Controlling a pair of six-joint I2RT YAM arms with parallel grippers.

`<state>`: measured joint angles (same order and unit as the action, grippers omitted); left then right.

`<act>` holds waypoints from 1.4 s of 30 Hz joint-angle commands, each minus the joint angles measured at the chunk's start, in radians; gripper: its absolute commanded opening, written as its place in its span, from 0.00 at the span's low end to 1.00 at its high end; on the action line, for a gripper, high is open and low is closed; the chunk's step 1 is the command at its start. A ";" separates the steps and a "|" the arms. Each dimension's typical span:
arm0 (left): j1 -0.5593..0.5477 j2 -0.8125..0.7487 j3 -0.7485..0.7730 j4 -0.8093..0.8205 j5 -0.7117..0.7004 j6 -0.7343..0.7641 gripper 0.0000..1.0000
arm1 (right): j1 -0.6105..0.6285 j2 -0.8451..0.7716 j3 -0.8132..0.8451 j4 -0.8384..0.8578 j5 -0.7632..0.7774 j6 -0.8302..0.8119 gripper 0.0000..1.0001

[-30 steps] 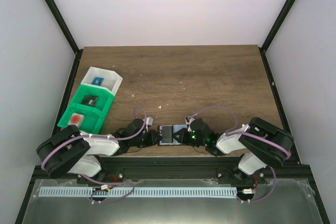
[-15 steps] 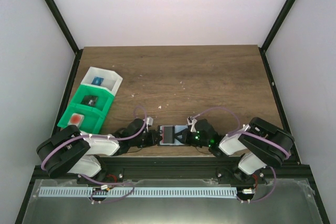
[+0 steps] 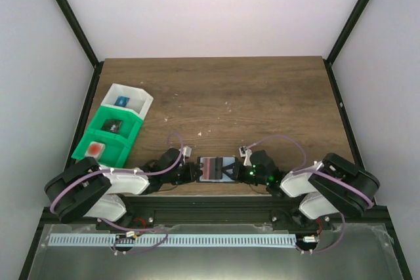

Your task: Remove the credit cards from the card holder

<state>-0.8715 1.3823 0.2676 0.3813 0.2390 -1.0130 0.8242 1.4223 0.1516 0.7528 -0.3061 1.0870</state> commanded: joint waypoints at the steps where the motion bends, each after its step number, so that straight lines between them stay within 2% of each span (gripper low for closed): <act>1: -0.006 -0.016 -0.011 -0.145 -0.032 0.010 0.00 | -0.028 -0.087 -0.029 -0.084 0.009 -0.035 0.00; 3: -0.006 -0.042 0.001 -0.159 -0.031 0.007 0.06 | -0.028 -0.142 -0.036 -0.135 0.020 -0.042 0.00; 8: -0.006 -0.133 0.050 -0.157 0.017 0.003 0.32 | -0.030 -0.323 -0.030 -0.295 0.032 -0.057 0.00; 11: -0.010 -0.197 0.102 -0.193 0.018 0.057 0.40 | -0.031 -0.443 -0.009 -0.448 0.065 -0.048 0.01; 15: -0.021 -0.281 0.154 -0.210 0.015 0.304 0.40 | -0.033 -0.596 0.023 -0.597 0.061 0.035 0.00; 21: -0.150 -0.502 0.161 -0.128 0.027 0.869 0.39 | -0.034 -0.699 0.117 -0.676 0.032 0.213 0.01; 25: -0.199 -0.531 0.229 -0.240 -0.003 1.106 0.40 | -0.034 -0.700 0.153 -0.623 -0.009 0.315 0.01; 28: -0.220 -0.497 0.283 -0.343 0.036 1.258 0.41 | -0.034 -0.692 0.155 -0.569 -0.030 0.389 0.00; 31: -0.260 -0.474 0.318 -0.425 -0.043 1.374 0.41 | -0.034 -0.683 0.159 -0.524 -0.046 0.432 0.01; 34: -0.271 -0.486 0.312 -0.426 -0.118 1.440 0.42 | -0.034 -0.680 0.180 -0.530 -0.057 0.435 0.01; 38: -0.271 -0.546 0.265 -0.380 -0.105 1.532 0.45 | -0.034 -0.707 0.167 -0.535 -0.043 0.457 0.00; 42: -0.271 -0.561 0.255 -0.403 -0.133 1.582 0.47 | -0.034 -0.722 0.137 -0.490 -0.052 0.495 0.01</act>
<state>-1.1393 0.8337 0.5343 -0.0067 0.1398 0.4526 0.7998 0.7212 0.2832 0.2073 -0.3462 1.5295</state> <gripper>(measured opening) 0.470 0.009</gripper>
